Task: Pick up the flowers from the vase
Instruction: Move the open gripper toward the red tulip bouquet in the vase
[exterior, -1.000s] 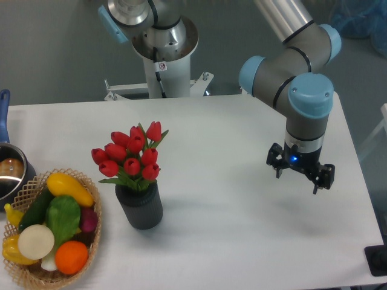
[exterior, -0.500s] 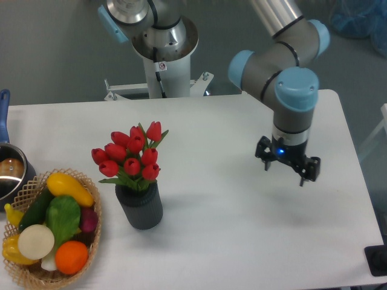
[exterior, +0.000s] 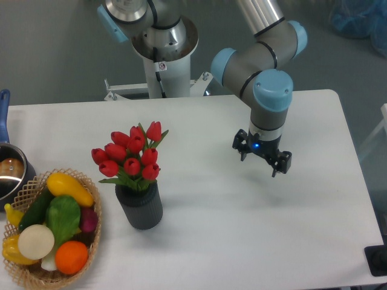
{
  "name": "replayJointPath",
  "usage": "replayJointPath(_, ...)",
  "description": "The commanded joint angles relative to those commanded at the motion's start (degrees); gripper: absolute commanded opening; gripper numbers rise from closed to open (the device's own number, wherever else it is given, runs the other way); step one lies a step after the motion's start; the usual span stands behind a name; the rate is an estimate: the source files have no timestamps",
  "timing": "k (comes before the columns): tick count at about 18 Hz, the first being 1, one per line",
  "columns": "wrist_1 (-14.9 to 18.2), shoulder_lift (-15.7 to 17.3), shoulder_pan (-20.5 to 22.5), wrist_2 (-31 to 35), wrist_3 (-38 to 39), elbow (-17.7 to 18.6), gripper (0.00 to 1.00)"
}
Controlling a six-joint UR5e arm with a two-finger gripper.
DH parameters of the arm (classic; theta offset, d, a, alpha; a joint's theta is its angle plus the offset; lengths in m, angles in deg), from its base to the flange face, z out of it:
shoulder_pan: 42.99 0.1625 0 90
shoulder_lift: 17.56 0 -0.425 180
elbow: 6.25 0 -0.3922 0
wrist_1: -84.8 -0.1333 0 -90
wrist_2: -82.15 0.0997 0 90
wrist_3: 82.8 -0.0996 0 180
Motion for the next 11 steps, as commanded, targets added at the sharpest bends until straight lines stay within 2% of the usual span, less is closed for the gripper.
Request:
replayJointPath(2, -0.09, 1.48, -0.61, -4.95, 0.00, 0.36, 1.00)
replayJointPath(4, -0.09, 2.20, -2.09, -7.07, 0.17, 0.27, 1.00)
replayJointPath(11, -0.09, 4.04, -6.32, -8.39, -0.26, 1.76, 1.00)
